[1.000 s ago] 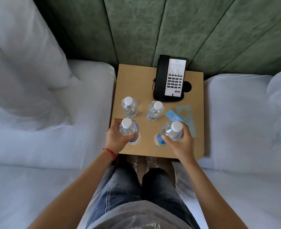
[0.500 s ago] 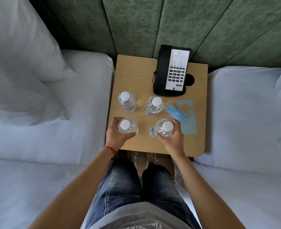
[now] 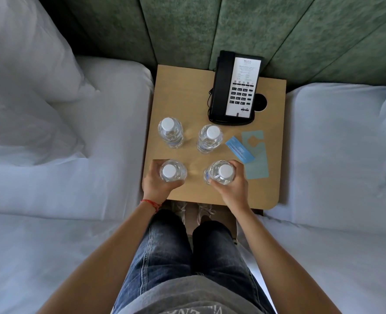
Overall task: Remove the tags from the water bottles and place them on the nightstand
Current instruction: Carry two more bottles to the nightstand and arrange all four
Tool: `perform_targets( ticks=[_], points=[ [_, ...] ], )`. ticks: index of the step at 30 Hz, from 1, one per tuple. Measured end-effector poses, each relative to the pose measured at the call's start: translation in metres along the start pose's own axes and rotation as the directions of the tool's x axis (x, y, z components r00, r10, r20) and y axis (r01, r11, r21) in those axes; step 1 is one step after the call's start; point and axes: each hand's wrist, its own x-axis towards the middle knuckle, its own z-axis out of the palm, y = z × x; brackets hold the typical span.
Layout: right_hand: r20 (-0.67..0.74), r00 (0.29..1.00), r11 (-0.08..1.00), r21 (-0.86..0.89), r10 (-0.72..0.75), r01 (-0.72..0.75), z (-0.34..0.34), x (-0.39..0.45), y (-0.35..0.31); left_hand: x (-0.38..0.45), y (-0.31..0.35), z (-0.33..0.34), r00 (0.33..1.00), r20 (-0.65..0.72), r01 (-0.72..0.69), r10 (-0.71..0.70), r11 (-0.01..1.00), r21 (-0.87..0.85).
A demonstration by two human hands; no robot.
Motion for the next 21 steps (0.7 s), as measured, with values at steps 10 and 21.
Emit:
perform_targets(
  ticks=[10,21],
  points=[
    [0.044,0.999,0.999,-0.025,-0.026,0.027,0.0011,0.0002,0.0028,-0.0023,0.0035,0.0020,0.998,0.065,-0.024,0.023,0.999,0.022],
    [0.133,0.990,0.996,-0.072,-0.050,0.060,-0.0014,-0.0025,-0.0016,-0.0066,0.0070,-0.0005,0.995,0.095,-0.031,0.030,0.999,0.010]
  ],
)
